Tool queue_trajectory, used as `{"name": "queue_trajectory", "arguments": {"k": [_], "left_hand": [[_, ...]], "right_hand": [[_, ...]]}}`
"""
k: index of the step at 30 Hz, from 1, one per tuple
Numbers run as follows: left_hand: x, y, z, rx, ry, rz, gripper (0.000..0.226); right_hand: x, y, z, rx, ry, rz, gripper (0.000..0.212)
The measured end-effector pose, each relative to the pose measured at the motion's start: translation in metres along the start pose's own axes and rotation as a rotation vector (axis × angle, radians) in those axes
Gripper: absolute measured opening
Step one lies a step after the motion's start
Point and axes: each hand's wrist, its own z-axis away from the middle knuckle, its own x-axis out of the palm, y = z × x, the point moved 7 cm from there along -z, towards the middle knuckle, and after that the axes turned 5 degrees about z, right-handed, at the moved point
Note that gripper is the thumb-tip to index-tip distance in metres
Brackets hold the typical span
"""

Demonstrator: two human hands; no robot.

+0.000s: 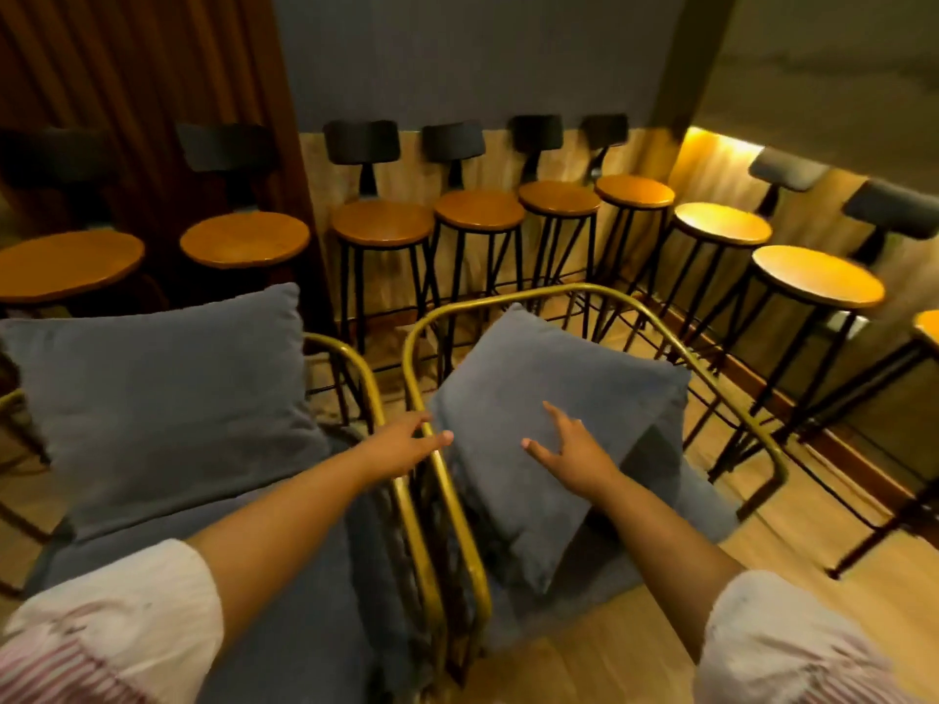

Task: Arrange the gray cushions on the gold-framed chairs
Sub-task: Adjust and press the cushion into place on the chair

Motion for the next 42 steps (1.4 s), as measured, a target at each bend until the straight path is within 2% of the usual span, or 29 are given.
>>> {"name": "queue_trajectory", "arguments": {"k": [2, 5, 9, 13, 20, 25, 32, 35, 37, 39, 40, 42], "left_hand": [[0.02, 0.017, -0.027, -0.009, 0.029, 0.044, 0.059], [0.052, 0.027, -0.061, -0.071, 0.021, 0.125, 0.089], [0.087, 0.027, -0.09, -0.179, 0.087, 0.222, 0.068], [0.097, 0.013, -0.108, -0.244, 0.073, 0.203, 0.068], [0.082, -0.02, -0.168, -0.326, 0.106, 0.307, 0.059], [0.092, -0.061, -0.207, -0.445, 0.112, 0.419, 0.073], [0.127, -0.092, -0.242, -0.596, 0.293, 0.669, 0.06], [0.137, -0.109, -0.253, -0.643, 0.376, 0.811, 0.073], [0.151, -0.142, -0.263, -0.665, 0.398, 0.874, 0.105], [0.172, -0.2, -0.278, -0.696, 0.462, 0.923, 0.132], [0.179, -0.214, -0.279, -0.697, 0.5, 0.971, 0.133], [0.183, -0.187, -0.264, -0.668, 0.567, 1.066, 0.124]], "right_hand": [[-0.018, 0.034, -0.012, 0.008, -0.028, 0.007, 0.081], [-0.047, 0.076, -0.032, 0.015, -0.033, 0.027, 0.08], [-0.077, 0.109, -0.069, 0.005, -0.017, 0.035, 0.076], [-0.085, 0.113, -0.12, -0.012, -0.045, -0.005, 0.076], [-0.072, 0.11, -0.214, -0.011, -0.025, 0.004, 0.074], [-0.052, 0.12, -0.275, 0.02, -0.061, 0.089, 0.072], [-0.024, 0.129, -0.334, 0.056, -0.217, 0.362, 0.088], [-0.016, 0.144, -0.357, 0.142, -0.233, 0.246, 0.12], [-0.009, 0.172, -0.372, 0.209, -0.21, 0.121, 0.133], [-0.008, 0.195, -0.372, 0.244, -0.177, 0.05, 0.132], [-0.011, 0.201, -0.366, 0.25, -0.169, 0.046, 0.131], [-0.015, 0.215, -0.358, 0.268, -0.168, 0.042, 0.129]]}}
